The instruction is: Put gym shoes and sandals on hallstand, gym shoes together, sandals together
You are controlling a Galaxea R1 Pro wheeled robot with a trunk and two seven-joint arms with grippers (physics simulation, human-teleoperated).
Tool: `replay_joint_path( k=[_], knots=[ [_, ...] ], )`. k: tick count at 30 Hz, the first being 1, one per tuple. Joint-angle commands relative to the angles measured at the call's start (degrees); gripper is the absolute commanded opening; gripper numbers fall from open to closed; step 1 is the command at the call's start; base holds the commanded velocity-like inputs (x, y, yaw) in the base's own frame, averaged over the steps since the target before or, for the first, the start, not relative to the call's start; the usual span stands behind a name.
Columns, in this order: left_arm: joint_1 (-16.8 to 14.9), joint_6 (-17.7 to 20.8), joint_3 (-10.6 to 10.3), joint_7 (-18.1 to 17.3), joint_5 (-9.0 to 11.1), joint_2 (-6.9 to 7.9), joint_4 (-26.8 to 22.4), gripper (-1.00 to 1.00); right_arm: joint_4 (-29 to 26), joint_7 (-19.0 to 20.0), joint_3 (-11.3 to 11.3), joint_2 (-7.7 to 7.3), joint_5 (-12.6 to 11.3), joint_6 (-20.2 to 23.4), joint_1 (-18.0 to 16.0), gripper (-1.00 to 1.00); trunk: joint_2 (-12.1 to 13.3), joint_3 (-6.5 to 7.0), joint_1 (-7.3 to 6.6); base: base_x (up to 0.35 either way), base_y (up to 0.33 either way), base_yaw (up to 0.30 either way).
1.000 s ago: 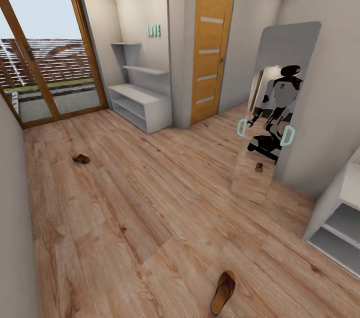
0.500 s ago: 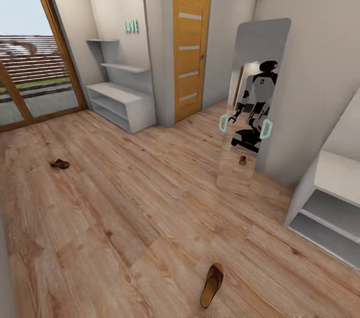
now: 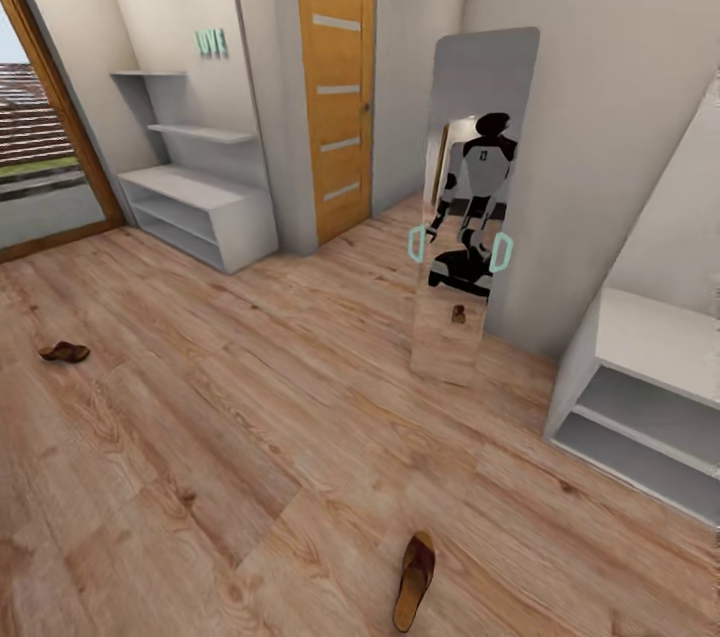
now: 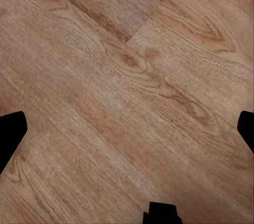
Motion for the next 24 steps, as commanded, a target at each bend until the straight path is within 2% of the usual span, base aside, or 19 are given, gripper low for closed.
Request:
replay_joint_path(
  k=[1,24],
  knots=[
    [-0.02,-0.18,0.06,0.07,0.01,-0.01,0.03,1.0,0.03,0.03,0.07,0.01,-0.59,-0.19,-0.03,1.0,-0.02,-0.11,0.01,0.113,0.074,-0.228],
    [0.02,-0.33,0.06,0.07,0.05,0.08,0.02,1.0,0.03,0.03,0.07,0.1,-0.57,-0.23,-0.03,1.0,-0.02,-1.48,0.01,0.017,0.011,-0.228]
  ],
)
